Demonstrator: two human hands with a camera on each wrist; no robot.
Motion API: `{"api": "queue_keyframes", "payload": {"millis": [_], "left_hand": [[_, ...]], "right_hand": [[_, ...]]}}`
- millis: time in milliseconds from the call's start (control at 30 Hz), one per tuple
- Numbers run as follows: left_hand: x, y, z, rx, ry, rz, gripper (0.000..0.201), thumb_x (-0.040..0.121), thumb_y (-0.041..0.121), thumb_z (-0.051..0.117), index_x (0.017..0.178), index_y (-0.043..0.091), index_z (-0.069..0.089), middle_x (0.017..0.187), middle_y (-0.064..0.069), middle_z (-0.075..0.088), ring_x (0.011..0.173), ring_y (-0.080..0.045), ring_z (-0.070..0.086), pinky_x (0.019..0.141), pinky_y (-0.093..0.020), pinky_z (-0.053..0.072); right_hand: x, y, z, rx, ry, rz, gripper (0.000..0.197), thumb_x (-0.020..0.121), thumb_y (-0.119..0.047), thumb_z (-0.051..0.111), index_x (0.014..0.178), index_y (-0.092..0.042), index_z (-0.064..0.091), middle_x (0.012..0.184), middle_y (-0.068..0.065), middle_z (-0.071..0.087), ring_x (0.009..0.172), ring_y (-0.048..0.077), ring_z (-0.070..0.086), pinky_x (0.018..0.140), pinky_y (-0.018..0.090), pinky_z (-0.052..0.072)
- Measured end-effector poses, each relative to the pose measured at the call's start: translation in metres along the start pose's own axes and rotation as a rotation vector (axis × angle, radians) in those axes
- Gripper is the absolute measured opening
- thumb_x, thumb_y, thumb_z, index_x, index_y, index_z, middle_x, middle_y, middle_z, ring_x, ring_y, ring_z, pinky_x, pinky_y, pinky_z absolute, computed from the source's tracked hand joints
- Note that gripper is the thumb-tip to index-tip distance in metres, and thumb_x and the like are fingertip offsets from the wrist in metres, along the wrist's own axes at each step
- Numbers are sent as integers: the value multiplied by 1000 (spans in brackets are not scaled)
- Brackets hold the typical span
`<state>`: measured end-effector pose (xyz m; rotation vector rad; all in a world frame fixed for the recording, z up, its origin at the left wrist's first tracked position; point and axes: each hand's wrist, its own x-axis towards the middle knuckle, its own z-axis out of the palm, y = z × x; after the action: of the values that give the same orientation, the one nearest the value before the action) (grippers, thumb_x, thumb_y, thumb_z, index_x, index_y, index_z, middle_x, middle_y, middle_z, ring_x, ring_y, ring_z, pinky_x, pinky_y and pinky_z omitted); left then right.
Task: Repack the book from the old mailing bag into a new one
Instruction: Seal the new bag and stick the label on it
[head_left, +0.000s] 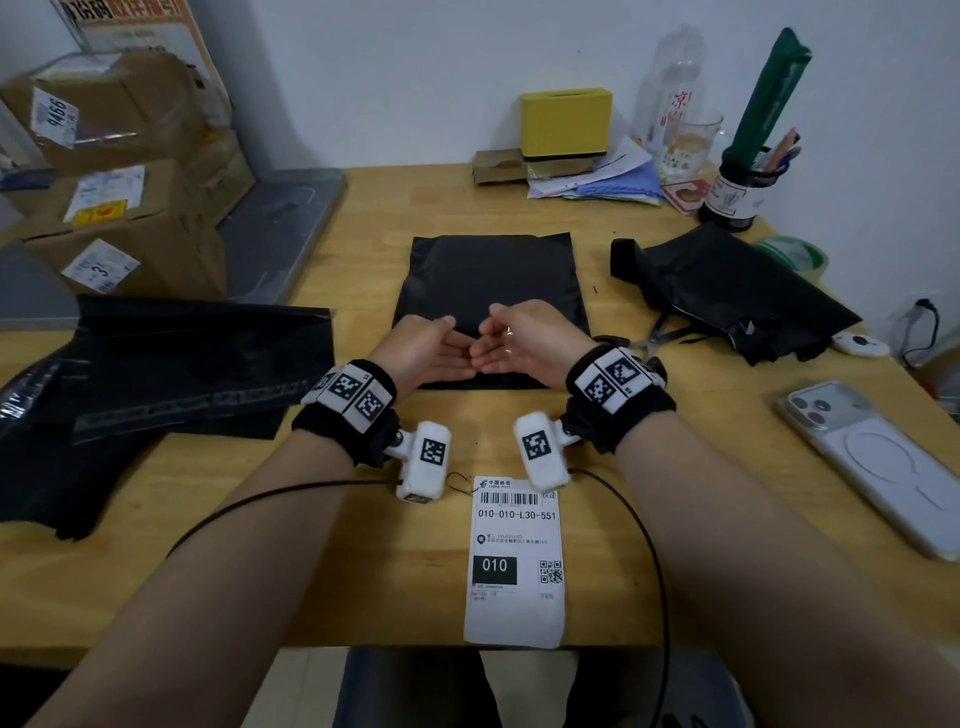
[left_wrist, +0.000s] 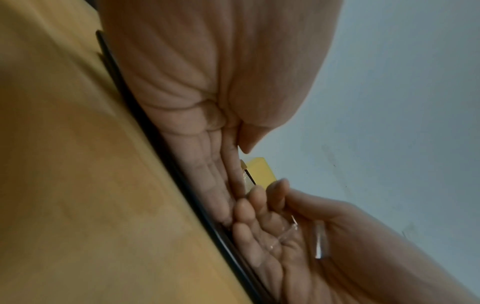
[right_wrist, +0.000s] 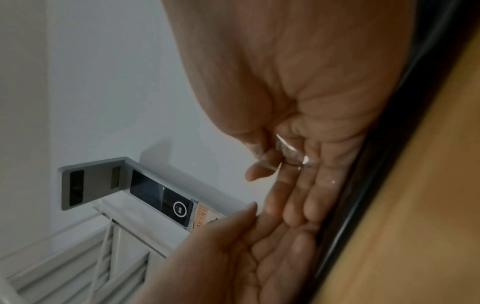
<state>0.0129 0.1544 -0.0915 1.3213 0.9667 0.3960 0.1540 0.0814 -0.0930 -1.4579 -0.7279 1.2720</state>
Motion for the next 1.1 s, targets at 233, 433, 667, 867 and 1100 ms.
{"api": "queue_keyframes", "payload": {"millis": [233, 433, 667, 867, 1100], "left_hand": [[0, -1, -7, -102, -37, -46, 45, 108, 24, 35, 104, -9, 65, 99, -25, 73, 92, -28, 74, 79, -30, 61], [1, -2, -12, -172, -54, -70, 42, 108, 22, 37, 107, -11, 63, 102, -26, 73, 95, -28, 74, 78, -31, 61], [-2, -2, -15, -94, -33, -66, 40, 107, 23, 39, 106, -8, 65, 104, -25, 73, 94, -27, 74, 78, -30, 61], [-9, 18, -8, 51, -192, -74, 33, 103, 27, 49, 111, 1, 67, 104, -16, 75, 99, -28, 73, 89, -37, 57], [4, 11, 5, 26, -123, -102, 32, 103, 19, 49, 112, -9, 62, 101, -29, 70, 87, -33, 73, 73, -34, 62]], "right_hand": [[-12, -7, -31, -261, 84, 106, 38, 111, -24, 34, 89, -3, 57, 75, 16, 65, 68, 27, 67, 59, 28, 53], [-24, -10, -58, -428, 154, 232, 44, 112, -26, 31, 84, -4, 57, 75, 14, 62, 67, 24, 61, 59, 28, 47], [-29, -10, -65, -505, 151, 191, 43, 111, -28, 34, 89, -4, 62, 74, 14, 63, 63, 25, 61, 58, 30, 48], [-29, -31, -39, -204, -11, 2, 37, 110, -28, 39, 101, -1, 63, 80, 17, 70, 71, 26, 69, 68, 33, 55], [-3, -14, -2, -290, -52, 93, 40, 111, -27, 37, 91, -3, 62, 77, 16, 67, 66, 23, 64, 68, 31, 54]]}}
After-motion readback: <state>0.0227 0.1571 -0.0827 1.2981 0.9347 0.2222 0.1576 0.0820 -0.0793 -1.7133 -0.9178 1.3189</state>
